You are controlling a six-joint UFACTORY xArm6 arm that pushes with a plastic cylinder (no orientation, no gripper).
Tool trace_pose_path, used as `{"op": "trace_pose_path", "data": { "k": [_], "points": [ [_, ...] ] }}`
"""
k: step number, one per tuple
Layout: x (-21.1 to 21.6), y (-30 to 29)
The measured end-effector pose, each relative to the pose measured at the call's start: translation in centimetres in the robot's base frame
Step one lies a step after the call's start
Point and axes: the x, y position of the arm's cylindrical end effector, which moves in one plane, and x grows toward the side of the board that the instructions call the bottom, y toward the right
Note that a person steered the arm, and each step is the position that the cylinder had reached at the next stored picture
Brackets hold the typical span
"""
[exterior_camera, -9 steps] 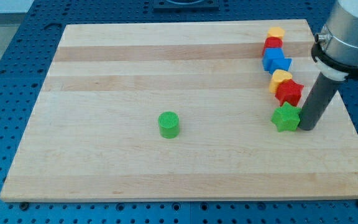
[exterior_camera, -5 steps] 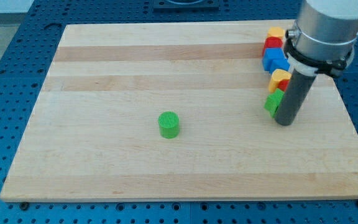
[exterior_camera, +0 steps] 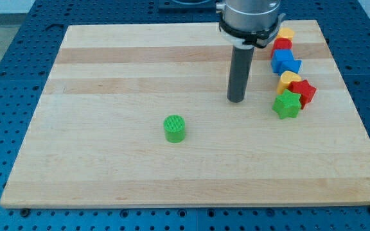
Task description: Move the green star down to the red star
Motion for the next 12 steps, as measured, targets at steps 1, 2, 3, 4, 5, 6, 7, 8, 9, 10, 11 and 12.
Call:
{"op": "trace_pose_path", "data": {
  "k": [1, 2, 3, 4, 5, 6, 7, 8, 9, 10, 11, 12],
  "points": [
    [0.2, 2.5],
    [1.5, 4.3],
    [3.2, 5.2],
    [5.0, 6.7],
    [6.0, 7.0],
    [6.0, 6.1],
    [6.0, 5.7],
    [6.0, 6.1],
    [6.0, 6.9],
    [6.0, 8.1],
    [6.0, 8.3],
    [7.5, 5.8]
  ]
}}
